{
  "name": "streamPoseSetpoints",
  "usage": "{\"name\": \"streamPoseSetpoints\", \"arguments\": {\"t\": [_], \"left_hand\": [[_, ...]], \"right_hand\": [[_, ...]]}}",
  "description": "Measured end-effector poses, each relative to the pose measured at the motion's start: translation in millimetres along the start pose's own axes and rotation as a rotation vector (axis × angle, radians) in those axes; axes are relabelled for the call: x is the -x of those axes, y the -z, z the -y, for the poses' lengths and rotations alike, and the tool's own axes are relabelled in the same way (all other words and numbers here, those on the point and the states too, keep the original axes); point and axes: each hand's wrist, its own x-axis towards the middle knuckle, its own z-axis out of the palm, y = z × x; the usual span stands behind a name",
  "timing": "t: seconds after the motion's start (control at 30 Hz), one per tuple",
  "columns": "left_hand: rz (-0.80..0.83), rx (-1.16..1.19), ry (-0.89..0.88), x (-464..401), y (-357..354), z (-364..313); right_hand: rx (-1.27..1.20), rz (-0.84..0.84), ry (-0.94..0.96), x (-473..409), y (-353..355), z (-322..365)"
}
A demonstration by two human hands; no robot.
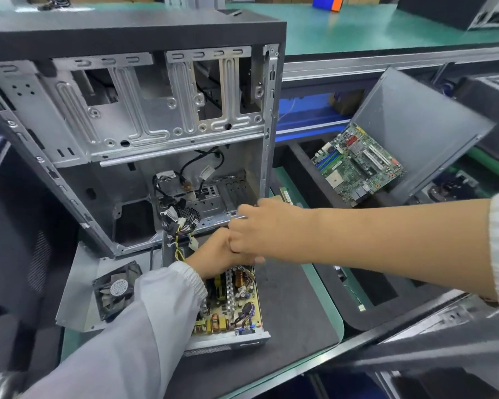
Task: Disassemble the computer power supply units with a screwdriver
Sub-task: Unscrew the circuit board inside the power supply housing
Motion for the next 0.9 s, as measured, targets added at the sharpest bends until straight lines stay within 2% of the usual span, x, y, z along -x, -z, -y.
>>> {"name": "streamPoseSetpoints", "arguments": {"t": [0.03, 0.13, 0.17, 0.2, 0.23, 0.3, 0.37, 0.4, 0.5, 0.57, 0.63, 0.7, 0.8, 0.83, 0.9], "left_hand": [[-0.002, -0.024, -0.008, 0, -1, 1], [-0.011, -0.074, -0.014, 1, -4, 4], [-0.009, -0.094, -0.032, 0, -5, 5], [-0.012, -0.100, -0.045, 0, -4, 6], [-0.005, -0.083, -0.047, 0, -3, 7], [0.021, -0.018, -0.033, 0, 1, 5], [0.052, 0.006, 0.003, 1, 4, 5], [0.056, 0.006, 0.004, 0, 6, 7], [0.103, 0.013, -0.009, -1, 7, 4], [0.087, -0.064, -0.032, -2, 5, 0], [0.055, -0.102, -0.028, -2, 2, -2], [0.066, -0.057, -0.050, -2, 0, 1], [0.059, -0.053, -0.057, -1, -2, 3], [0.055, -0.075, -0.071, -1, -1, 4], [0.056, -0.106, -0.090, -1, 1, 2]], "right_hand": [[-0.203, 0.092, -0.116, -1, 5, -2], [-0.948, 0.523, -0.497, -21, 12, -18], [-1.084, 0.625, -0.573, -28, 12, -21], [-1.109, 0.680, -0.599, -33, 12, -23], [-1.028, 0.694, -0.564, -36, 12, -22], [-0.668, 0.632, -0.372, -36, 14, -16], [-0.276, 0.474, -0.177, -32, 11, -9], [-0.166, 0.400, -0.137, -27, 11, -7], [-0.026, 0.210, -0.017, -8, 8, -2], [0.070, 0.053, 0.088, -1, 5, 5], [0.053, 0.047, 0.058, -1, 1, 8], [-0.214, 0.209, -0.158, -8, 7, 4], [-1.005, 0.781, -0.544, -33, 4, -23], [-1.183, 0.911, -0.620, -39, 1, -30], [-1.266, 1.002, -0.684, -43, -7, -38]]}}
